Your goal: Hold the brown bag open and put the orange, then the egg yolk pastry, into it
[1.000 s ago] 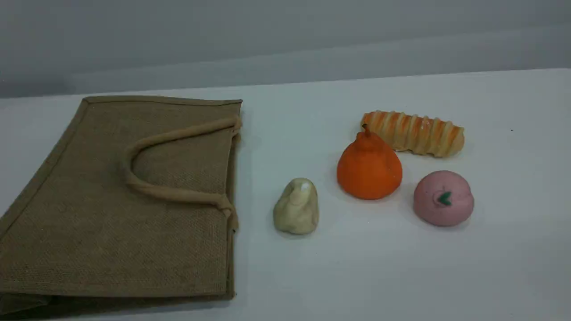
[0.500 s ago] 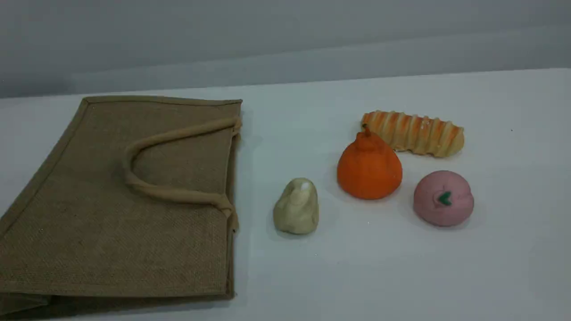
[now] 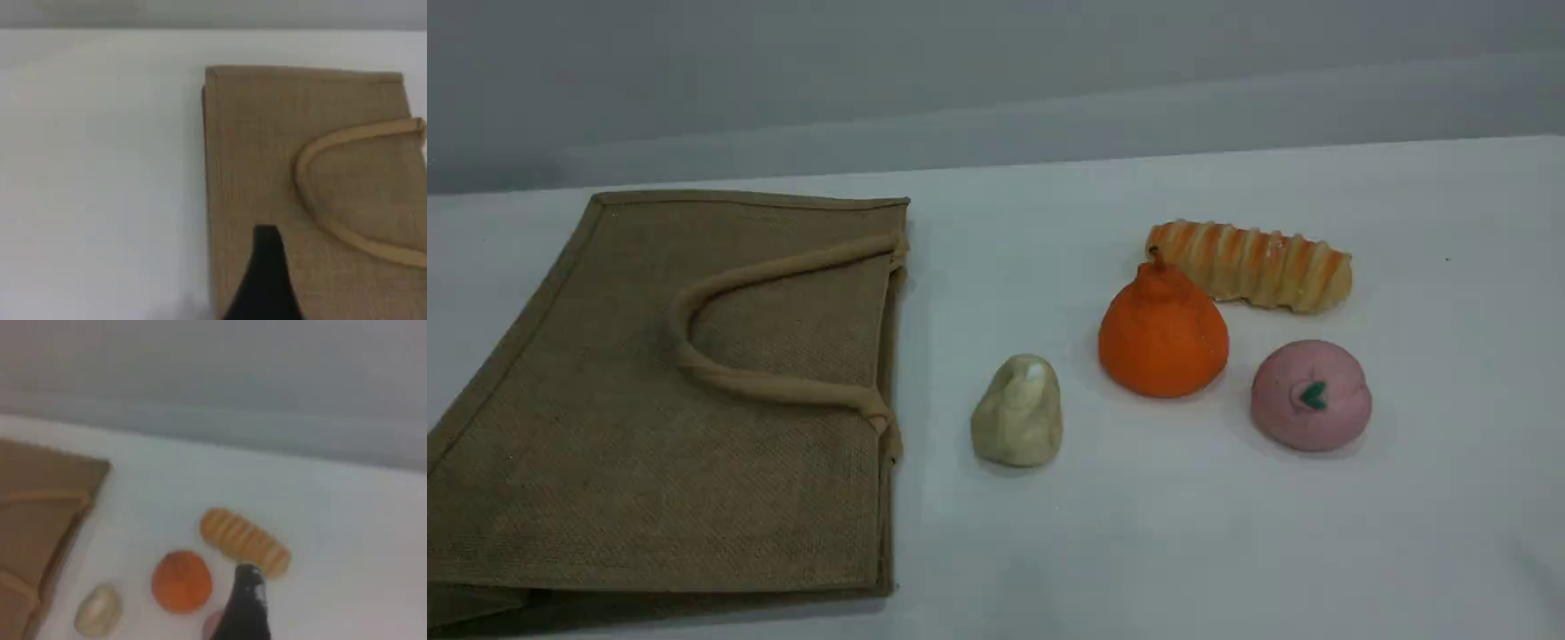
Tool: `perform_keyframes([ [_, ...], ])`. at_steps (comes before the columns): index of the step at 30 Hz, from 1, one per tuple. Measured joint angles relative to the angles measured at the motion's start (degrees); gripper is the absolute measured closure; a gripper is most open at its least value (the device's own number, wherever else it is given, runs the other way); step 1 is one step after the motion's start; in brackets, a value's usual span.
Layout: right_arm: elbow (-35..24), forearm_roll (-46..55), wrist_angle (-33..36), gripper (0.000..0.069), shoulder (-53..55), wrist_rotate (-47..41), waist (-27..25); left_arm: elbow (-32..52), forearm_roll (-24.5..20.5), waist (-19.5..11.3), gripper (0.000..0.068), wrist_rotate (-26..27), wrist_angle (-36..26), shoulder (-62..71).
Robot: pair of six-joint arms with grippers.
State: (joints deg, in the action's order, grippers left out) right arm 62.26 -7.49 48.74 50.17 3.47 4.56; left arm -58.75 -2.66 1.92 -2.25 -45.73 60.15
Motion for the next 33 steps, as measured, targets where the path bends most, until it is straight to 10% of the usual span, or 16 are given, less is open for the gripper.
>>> perform_keyframes([
  [33,0.5,0.1,-6.8,0.0122,18.1,0.3,0.0,-6.2,1.1,0.0,0.0162,-3.8,11.5,41.9],
])
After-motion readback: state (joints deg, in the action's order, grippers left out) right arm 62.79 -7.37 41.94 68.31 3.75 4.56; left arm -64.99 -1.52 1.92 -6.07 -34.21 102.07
